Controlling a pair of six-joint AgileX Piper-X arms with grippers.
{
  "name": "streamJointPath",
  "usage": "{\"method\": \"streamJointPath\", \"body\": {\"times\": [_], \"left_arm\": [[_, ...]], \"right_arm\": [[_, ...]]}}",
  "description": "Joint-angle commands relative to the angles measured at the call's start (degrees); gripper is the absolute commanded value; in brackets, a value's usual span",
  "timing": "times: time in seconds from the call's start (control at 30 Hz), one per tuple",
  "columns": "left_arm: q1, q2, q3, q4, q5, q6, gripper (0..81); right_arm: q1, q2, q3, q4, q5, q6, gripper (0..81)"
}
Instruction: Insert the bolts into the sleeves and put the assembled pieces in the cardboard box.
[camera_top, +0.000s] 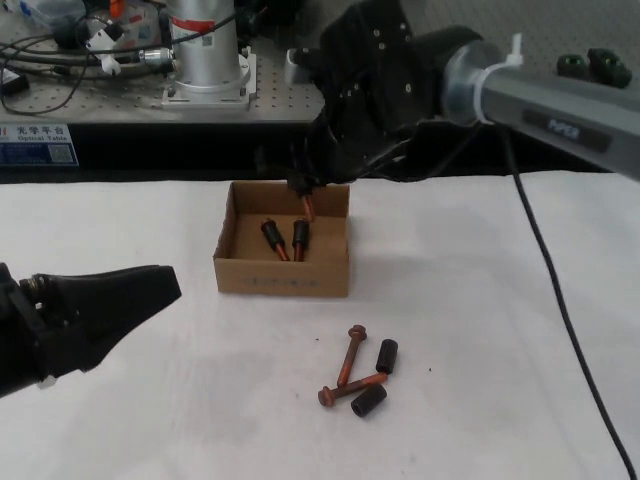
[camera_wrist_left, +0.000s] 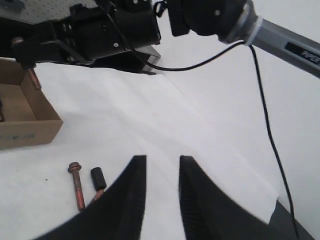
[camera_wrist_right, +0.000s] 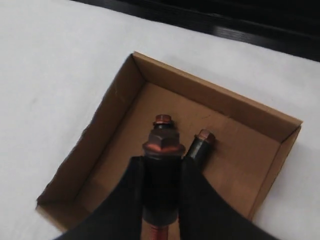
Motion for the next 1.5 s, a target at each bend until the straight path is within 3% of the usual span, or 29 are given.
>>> {"method": "streamJointPath", "body": {"times": [0.0,0.43,0.57,0.77,1.03,1.23,1.47], "left_arm": [[0.2,-0.6,-0.3,-0.8,1.5,-0.8,25.6],[0.2,-0.6,-0.3,-0.8,1.5,-0.3,26.0],[0.2,-0.6,-0.3,-0.8,1.5,-0.3,26.0],[0.2,-0.6,-0.3,-0.8,1.5,-0.3,26.0],[0.2,-0.6,-0.3,-0.3,1.5,-0.3,26.0],[0.2,-0.6,-0.3,3.3,1.0,-0.2,26.0],[0.2,-0.6,-0.3,8.7,1.0,7.2,26.0]], "right_arm": [[-0.7,1.4,-2.9,1.0,0.2,1.4,3.8],[-1.1,9.6,-8.6,7.3,0.0,1.9,3.8],[-1.1,9.6,-8.6,6.8,-3.3,1.9,0.7],[-1.1,9.6,-8.6,6.7,-3.3,3.8,28.6],[-1.0,8.5,-8.7,4.3,-5.3,3.5,27.4],[-1.0,2.9,-9.1,8.2,-7.8,-1.2,27.4],[-1.1,-5.2,-8.6,25.0,-6.2,-17.3,27.4]]}}
